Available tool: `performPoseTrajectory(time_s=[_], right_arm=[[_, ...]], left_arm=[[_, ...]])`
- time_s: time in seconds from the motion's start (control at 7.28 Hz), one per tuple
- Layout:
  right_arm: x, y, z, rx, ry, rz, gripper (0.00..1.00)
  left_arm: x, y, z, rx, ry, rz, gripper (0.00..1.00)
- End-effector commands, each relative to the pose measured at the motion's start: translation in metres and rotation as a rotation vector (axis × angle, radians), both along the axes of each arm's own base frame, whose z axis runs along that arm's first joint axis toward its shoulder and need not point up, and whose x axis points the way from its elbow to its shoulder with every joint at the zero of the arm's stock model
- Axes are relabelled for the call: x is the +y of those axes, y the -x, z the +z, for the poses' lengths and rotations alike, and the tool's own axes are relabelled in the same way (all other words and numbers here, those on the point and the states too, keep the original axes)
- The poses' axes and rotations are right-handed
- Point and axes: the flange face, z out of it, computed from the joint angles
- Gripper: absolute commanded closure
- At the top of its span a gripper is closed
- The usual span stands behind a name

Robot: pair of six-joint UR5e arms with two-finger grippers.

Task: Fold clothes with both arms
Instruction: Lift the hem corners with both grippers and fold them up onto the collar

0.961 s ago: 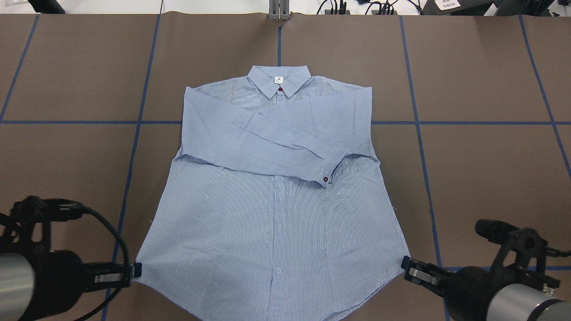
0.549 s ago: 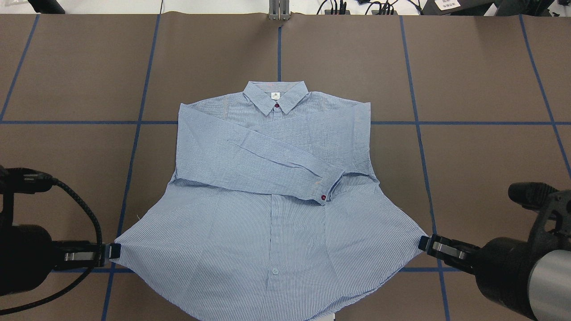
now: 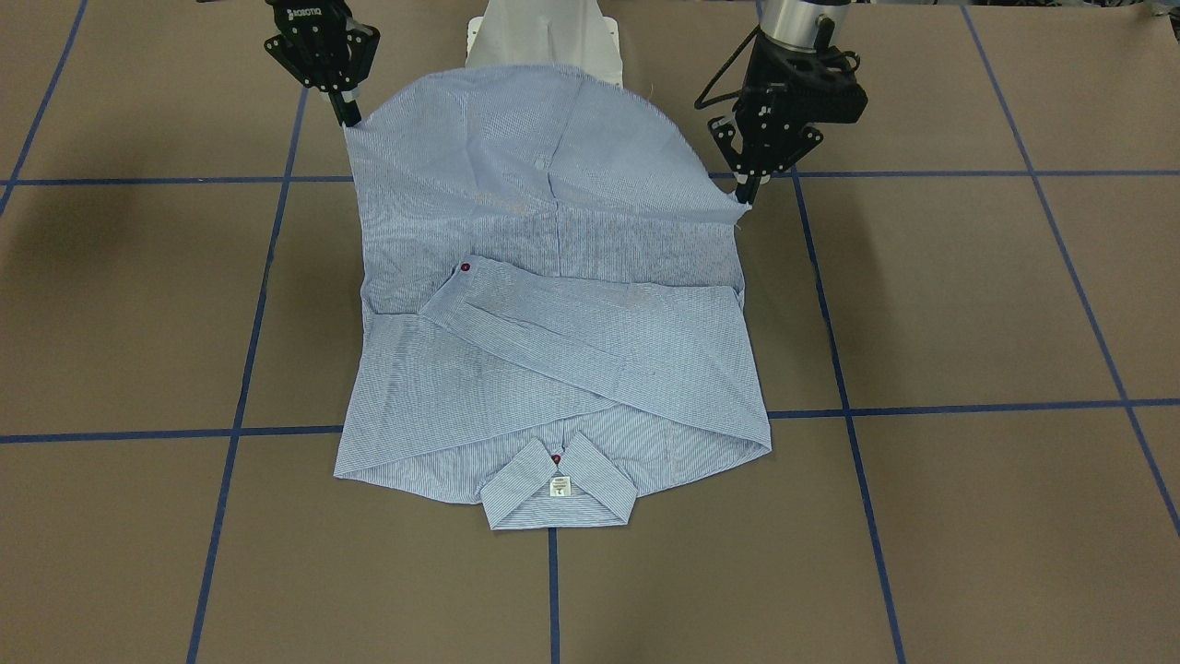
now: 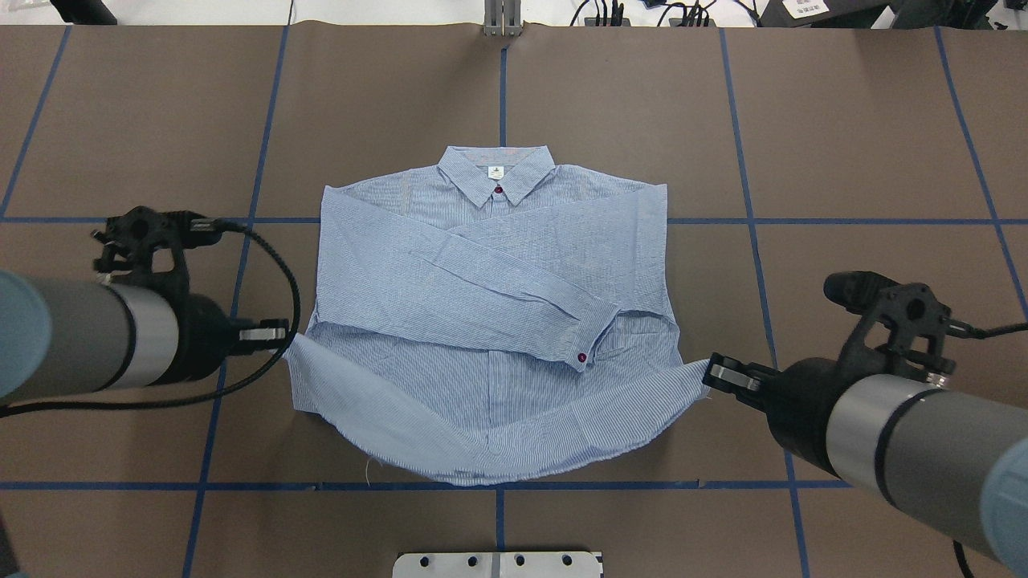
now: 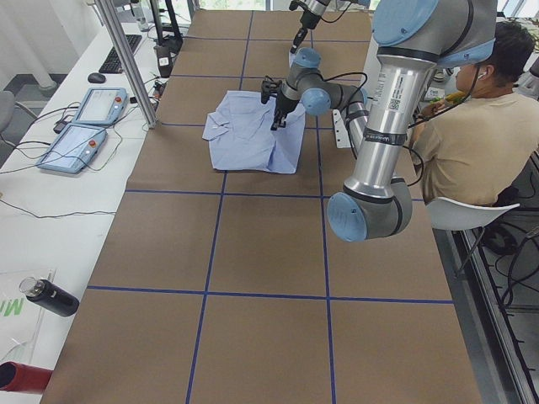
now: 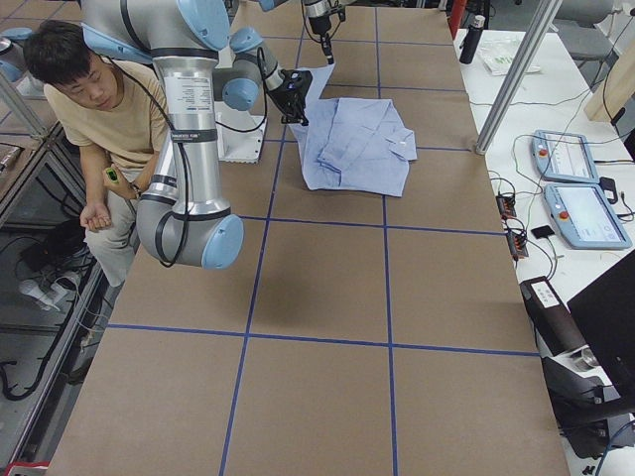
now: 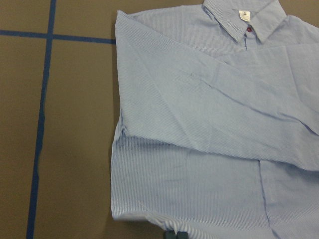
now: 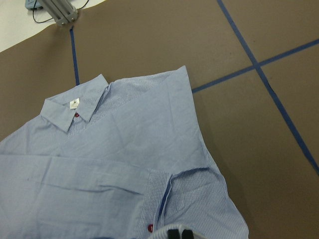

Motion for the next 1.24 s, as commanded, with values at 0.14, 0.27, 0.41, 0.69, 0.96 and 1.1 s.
performPoseTrajectory(time_s=[0.14,0.27,0.41,0.69,0.96,1.1], right_arm=[[-0.061,0.002,-0.010,0.032,-0.029,0.092,1.00],[-0.095,0.041,-0.008,0.071,-0.017,0.115,1.00],[-0.118,0.060,0.004,0.137,-0.018,0.114,1.00],[-0.152,0.094,0.046,0.174,-0.027,0.117,1.00],[-0.180,0.108,0.080,0.208,-0.050,0.112,1.00],[-0.188,0.106,0.088,0.231,-0.049,0.110,1.00]], left_arm=[[-0.047,0.022,-0.006,-0.025,-0.036,-0.087,1.00],[-0.070,0.001,0.004,-0.068,-0.026,-0.112,1.00],[-0.098,-0.030,0.008,-0.104,-0.026,-0.135,1.00],[-0.135,-0.076,0.064,-0.107,-0.043,-0.154,1.00],[-0.167,-0.111,0.101,-0.154,-0.058,-0.188,1.00],[-0.171,-0.118,0.115,-0.168,-0.056,-0.183,1.00]])
